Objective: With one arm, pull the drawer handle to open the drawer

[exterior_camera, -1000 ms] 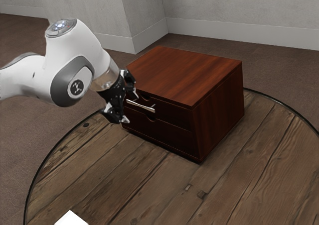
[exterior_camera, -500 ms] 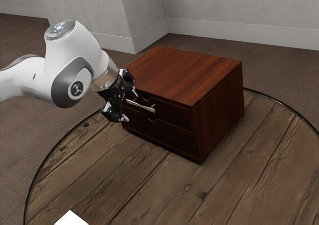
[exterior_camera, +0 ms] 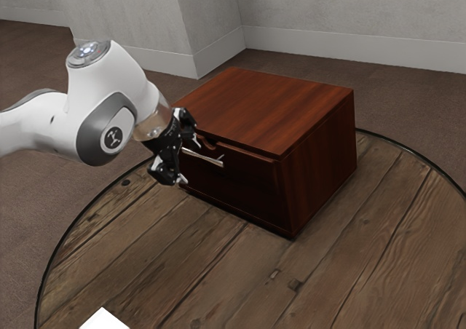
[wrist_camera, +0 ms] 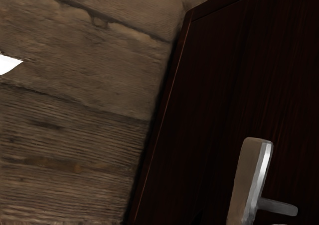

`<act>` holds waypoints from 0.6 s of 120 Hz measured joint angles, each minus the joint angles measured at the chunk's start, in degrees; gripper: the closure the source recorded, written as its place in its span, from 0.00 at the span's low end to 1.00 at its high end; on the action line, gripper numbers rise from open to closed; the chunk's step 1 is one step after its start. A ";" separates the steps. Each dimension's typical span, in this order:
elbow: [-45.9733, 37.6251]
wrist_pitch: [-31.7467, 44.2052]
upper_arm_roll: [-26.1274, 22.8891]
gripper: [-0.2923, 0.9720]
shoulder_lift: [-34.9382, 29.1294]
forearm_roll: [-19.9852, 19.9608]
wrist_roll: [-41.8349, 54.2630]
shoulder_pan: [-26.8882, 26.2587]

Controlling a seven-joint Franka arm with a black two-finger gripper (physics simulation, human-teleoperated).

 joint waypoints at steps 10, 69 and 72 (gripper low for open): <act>-0.02 0.02 -0.56 0.33 -0.01 0.12 0.24 -0.52; -1.44 -2.24 -0.71 0.43 -1.74 -0.39 0.79 -0.46; -1.44 -2.61 -0.71 0.43 -1.95 -0.41 0.80 -0.44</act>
